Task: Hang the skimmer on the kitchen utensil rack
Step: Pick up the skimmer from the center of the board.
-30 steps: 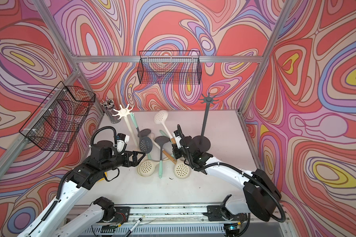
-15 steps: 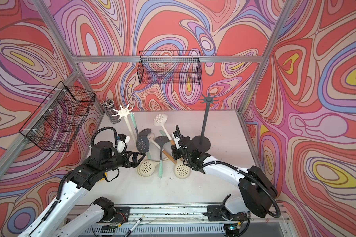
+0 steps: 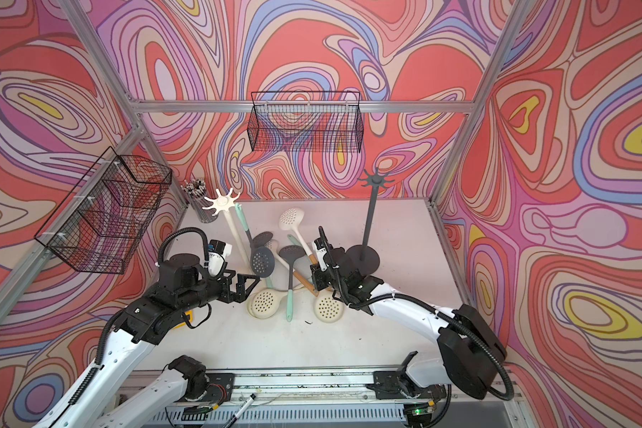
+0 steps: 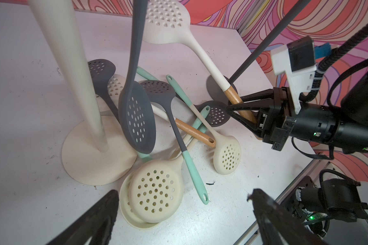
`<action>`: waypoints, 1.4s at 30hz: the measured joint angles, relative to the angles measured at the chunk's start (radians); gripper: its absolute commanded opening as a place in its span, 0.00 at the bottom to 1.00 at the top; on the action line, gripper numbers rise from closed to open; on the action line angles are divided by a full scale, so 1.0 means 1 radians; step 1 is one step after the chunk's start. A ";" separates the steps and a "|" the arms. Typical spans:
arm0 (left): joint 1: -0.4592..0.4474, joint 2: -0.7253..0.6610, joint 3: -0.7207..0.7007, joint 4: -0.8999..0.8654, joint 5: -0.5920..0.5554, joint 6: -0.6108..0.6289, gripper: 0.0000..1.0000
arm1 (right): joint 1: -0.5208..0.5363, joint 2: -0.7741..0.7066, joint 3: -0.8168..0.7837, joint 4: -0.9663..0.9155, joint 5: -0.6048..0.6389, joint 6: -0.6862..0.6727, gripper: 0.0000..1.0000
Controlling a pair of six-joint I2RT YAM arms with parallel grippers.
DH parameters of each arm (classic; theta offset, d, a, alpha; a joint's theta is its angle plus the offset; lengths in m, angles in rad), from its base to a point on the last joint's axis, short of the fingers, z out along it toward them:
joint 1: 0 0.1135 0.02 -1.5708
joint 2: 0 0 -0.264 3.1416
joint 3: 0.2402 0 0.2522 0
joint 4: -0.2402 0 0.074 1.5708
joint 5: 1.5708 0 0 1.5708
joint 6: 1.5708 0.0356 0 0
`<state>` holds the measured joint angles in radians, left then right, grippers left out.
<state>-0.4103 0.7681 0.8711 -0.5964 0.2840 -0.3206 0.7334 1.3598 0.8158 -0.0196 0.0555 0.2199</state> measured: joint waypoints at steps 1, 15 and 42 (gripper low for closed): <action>0.000 -0.002 0.000 -0.002 -0.001 0.004 1.00 | 0.000 -0.004 0.000 -0.005 0.000 0.000 0.09; 0.000 -0.048 0.011 -0.035 -0.022 0.183 1.00 | 0.000 -0.133 0.153 -0.422 -0.035 -0.036 0.07; -0.016 -0.025 -0.085 0.289 0.242 0.735 0.95 | 0.000 -0.170 0.349 -0.783 -0.204 -0.010 0.09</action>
<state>-0.4259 0.7429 0.7860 -0.3073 0.5262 0.4145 0.7338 1.1896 1.1645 -0.8024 -0.1482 0.2104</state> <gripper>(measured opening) 0.953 0.189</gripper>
